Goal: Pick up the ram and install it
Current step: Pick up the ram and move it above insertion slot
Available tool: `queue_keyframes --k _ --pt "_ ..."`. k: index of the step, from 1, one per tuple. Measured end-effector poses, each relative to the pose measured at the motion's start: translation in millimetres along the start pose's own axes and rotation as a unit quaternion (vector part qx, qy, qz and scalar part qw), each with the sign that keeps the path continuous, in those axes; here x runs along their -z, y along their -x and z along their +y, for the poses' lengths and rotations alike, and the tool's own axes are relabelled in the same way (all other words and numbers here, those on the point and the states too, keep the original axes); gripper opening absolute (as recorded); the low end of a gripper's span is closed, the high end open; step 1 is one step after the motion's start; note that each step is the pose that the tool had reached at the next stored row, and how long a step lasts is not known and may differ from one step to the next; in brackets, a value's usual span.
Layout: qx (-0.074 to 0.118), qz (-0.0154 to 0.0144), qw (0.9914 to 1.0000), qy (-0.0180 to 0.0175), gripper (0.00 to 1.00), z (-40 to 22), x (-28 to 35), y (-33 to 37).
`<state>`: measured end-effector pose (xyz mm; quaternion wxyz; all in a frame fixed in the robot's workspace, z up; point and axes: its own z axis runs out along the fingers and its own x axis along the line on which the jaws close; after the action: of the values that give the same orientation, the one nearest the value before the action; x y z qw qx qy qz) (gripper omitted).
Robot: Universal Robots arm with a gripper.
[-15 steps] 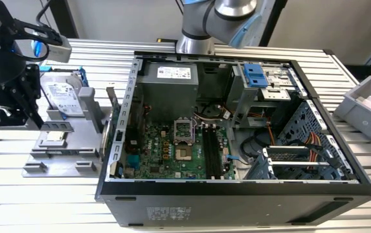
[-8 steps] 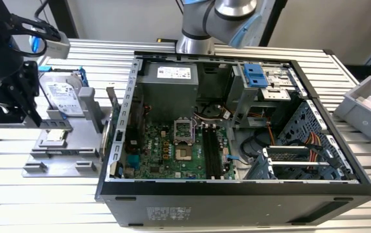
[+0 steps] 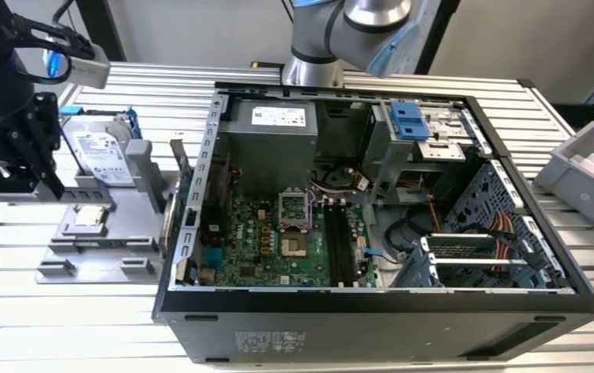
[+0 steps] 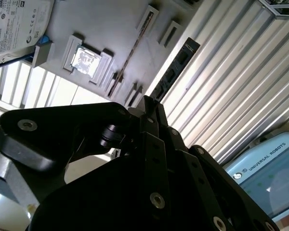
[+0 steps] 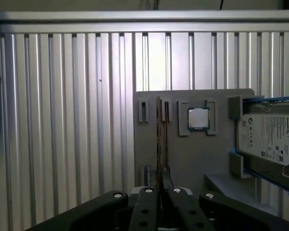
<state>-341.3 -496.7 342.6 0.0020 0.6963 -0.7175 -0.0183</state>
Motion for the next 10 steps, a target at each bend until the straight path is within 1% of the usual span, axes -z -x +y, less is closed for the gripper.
queue_keyframes --k 10 --pt "0.000 0.0000 1.00000 0.0000 0.00 0.2 7.5 0.2"
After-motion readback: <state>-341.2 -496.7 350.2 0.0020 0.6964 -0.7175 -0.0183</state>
